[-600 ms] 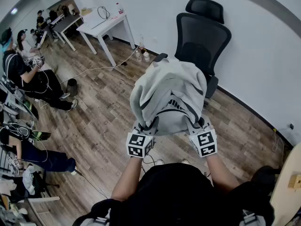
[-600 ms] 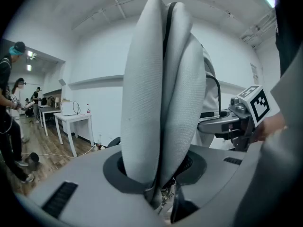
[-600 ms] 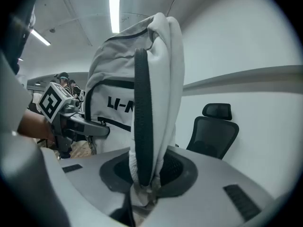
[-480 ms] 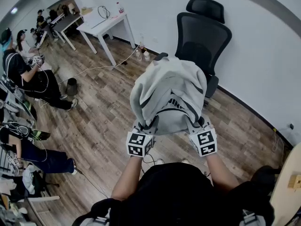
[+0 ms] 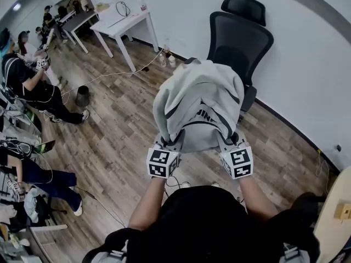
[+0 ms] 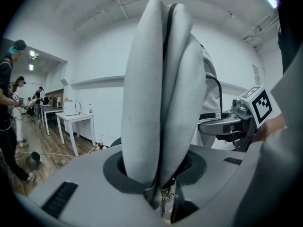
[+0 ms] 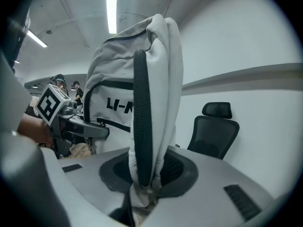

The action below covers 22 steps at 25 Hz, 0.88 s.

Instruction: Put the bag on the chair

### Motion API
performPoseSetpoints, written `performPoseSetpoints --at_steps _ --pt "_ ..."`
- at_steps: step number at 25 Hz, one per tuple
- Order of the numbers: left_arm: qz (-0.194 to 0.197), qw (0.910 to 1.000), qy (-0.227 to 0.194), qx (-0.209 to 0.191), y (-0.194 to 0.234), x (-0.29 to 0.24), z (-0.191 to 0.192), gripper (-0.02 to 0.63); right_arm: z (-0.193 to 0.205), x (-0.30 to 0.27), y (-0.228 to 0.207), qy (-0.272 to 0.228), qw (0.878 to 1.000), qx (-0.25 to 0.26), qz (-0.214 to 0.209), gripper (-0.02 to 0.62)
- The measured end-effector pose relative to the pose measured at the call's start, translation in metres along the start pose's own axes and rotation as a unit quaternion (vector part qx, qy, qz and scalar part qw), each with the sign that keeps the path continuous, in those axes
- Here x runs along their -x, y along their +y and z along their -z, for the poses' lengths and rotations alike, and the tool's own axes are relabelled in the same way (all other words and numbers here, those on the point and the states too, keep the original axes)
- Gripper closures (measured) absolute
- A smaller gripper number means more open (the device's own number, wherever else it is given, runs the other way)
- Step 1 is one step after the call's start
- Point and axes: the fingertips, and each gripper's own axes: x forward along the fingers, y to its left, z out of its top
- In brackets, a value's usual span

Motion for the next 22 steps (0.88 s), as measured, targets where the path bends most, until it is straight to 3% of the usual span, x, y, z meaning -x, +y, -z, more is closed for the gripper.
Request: performPoseSetpoints --at_steps 10,22 --pt "0.023 0.9997 -0.005 -0.005 0.034 0.019 -0.009 0.472 -0.023 -0.011 0.033 -0.004 1.000 -0.002 0.021 0.494" --pt "0.053 0.9984 0.018 0.007 0.054 0.019 0.017 0.479 -0.006 -0.027 0.056 0.027 0.998 -0.016 0.045 0.492"
